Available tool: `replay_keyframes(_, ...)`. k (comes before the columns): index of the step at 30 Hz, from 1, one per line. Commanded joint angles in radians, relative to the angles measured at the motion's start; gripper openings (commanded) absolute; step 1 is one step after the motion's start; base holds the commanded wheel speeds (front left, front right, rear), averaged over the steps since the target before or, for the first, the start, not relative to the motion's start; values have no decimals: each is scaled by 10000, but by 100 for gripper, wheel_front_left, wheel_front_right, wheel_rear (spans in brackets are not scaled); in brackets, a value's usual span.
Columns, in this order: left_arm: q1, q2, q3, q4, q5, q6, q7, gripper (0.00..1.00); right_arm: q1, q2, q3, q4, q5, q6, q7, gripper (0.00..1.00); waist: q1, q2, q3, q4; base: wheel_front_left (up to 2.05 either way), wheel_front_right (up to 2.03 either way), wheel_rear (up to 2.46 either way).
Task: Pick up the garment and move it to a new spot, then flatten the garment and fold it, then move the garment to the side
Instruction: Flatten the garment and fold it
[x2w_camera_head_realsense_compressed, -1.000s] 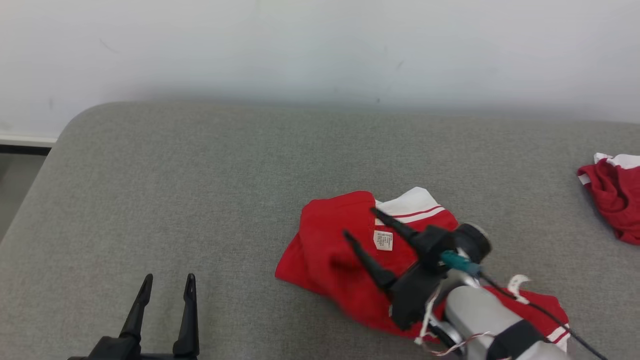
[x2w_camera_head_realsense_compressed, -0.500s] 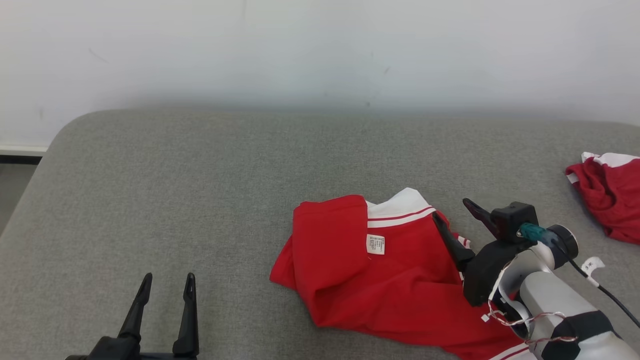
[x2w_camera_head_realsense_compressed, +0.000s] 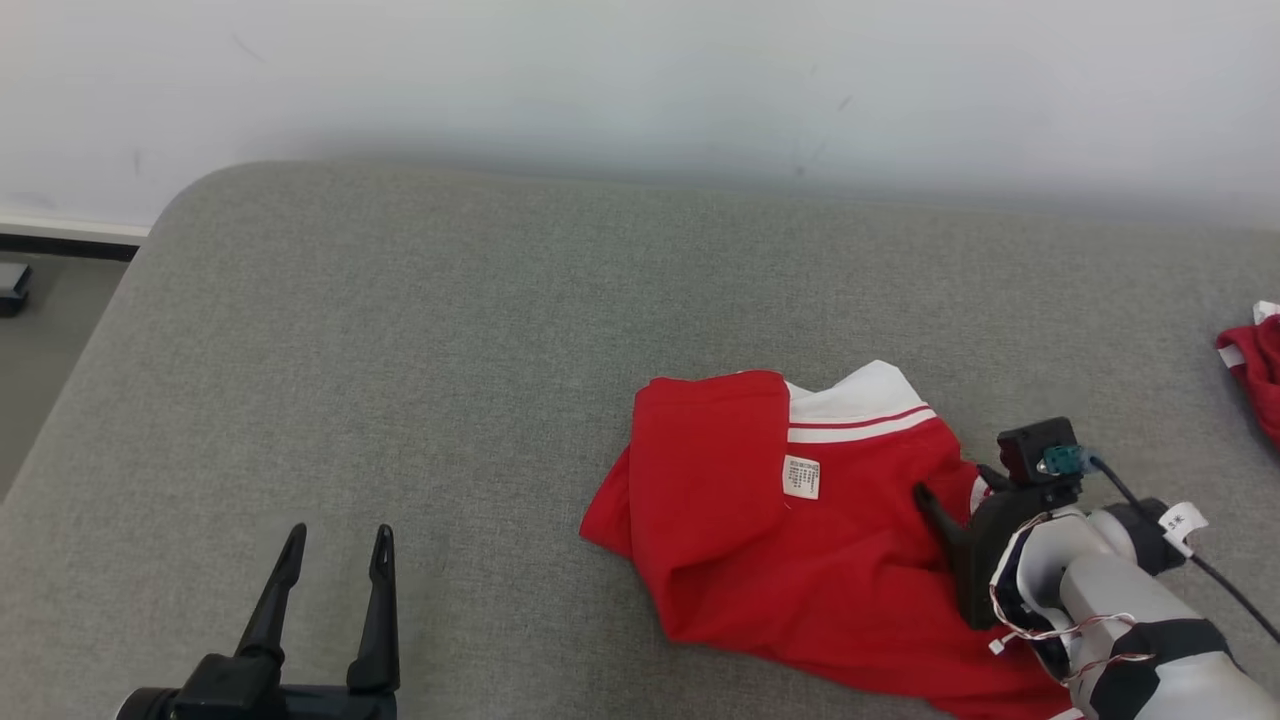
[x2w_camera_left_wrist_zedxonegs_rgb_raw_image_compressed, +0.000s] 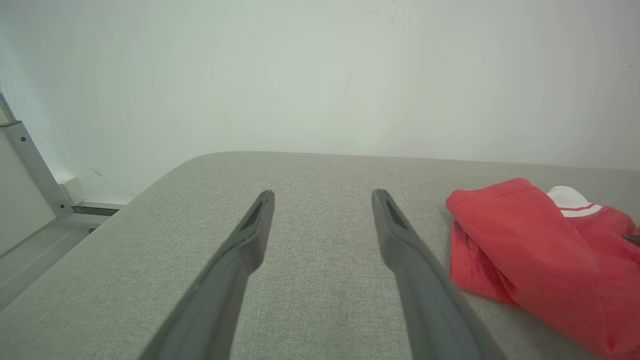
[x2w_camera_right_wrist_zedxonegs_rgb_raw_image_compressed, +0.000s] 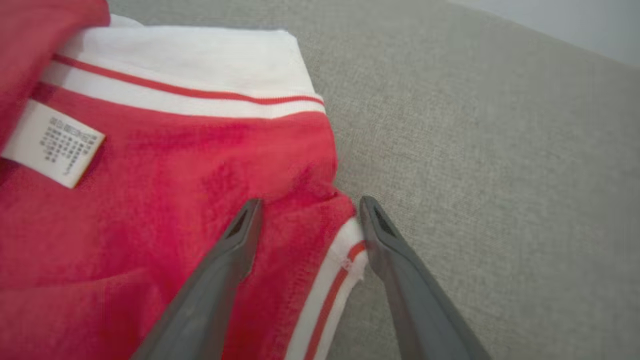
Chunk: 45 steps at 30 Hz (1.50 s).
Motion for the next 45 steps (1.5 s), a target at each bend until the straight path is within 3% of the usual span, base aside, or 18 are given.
replay_keyframes(1, -79, -24, 66, -46, -14, 15, -30, 100, 61, 155, 122, 109, 165, -27, 198, 78, -1, -1, 90, 85, 0, 0, 0)
replay_keyframes(2, -55, -31, 99, -51, -21, 15, -30, 100, 28, 164, 187, 123, 276, -27, 261, 19, -1, -1, 106, 83, 0, 0, 0)
replay_keyframes(3, -44, -38, 127, -53, -26, 15, -30, 100, -51, 153, 238, 103, 347, -27, 205, 0, -1, -1, 127, 73, 0, 0, 0)
replay_keyframes(13, -205, -91, 295, -114, -64, 15, -31, 100, -1785, -840, 111, -142, 312, -27, -1132, 0, -1, -1, 366, 12, 0, 0, 0)
replay_keyframes(22, -531, -147, -69, -178, -171, 15, -30, 100, -3721, -1850, -603, 1253, -296, -27, -1430, 0, -1, -1, 975, 403, 0, 0, 0)
replay_keyframes(29, -832, -178, -282, -26, -254, 15, -30, 100, -4356, -1723, -784, 2476, -983, -27, -1779, 0, -1, -1, 1249, 685, 0, 0, 0)
replay_keyframes(31, -886, -182, -275, 26, -222, 15, -31, 100, -4436, -1701, -784, 2689, -1138, -27, -1888, 100, -1, -1, 1211, 670, 0, 0, 0)
replay_keyframes(39, -444, -168, 121, 87, -61, 17, -31, 100, -4398, -1428, -1089, 2765, -1555, -27, -2714, 100, -1, -1, 524, 147, 0, 0, 0)
replay_keyframes(45, -15, -45, 480, -73, -1, 16, -30, 100, -3498, -1134, -1647, 1047, -1439, -27, -2855, 100, -1, -1, 25, -512, 0, 0, 0)
